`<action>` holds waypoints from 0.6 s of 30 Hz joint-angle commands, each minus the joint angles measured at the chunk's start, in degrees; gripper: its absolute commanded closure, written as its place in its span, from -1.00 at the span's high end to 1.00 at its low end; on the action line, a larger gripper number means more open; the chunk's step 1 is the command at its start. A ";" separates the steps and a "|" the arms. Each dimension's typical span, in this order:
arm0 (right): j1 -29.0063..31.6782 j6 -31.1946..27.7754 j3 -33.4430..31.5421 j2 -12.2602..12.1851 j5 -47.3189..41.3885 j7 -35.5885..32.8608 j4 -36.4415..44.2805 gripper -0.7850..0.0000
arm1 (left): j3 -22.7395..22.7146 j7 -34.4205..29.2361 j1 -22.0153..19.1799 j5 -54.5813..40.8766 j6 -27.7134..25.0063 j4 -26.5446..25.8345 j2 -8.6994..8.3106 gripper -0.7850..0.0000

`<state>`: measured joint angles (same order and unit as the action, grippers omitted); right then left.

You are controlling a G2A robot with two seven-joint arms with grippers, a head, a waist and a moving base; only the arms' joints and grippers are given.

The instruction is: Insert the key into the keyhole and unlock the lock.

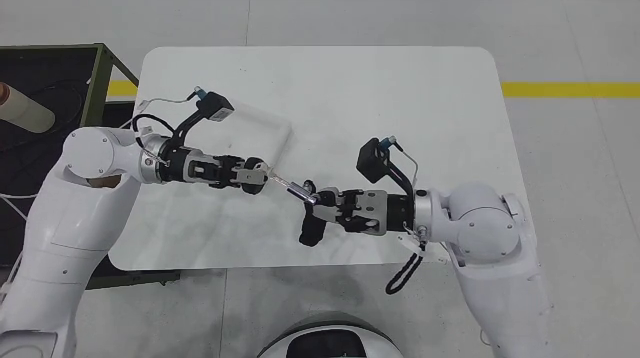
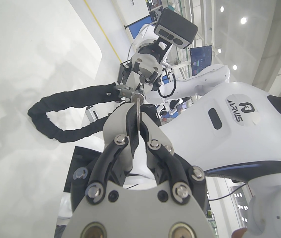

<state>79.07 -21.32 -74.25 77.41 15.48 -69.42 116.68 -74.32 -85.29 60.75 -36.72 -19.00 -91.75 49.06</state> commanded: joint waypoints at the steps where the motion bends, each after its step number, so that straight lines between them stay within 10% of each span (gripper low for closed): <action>1: -0.07 0.00 0.15 -0.17 -0.06 0.21 0.03 -1.00 | -0.07 -0.10 0.04 -0.22 0.10 -0.04 -0.03 -1.00; 18: -0.90 0.56 1.55 -1.55 0.88 0.89 0.46 -1.00 | 0.46 -0.97 -0.25 1.35 0.97 -0.59 -0.30 -1.00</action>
<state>78.21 -20.81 -72.80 75.93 16.34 -68.53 117.16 -73.94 -86.24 60.55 -35.45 -18.05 -92.29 48.78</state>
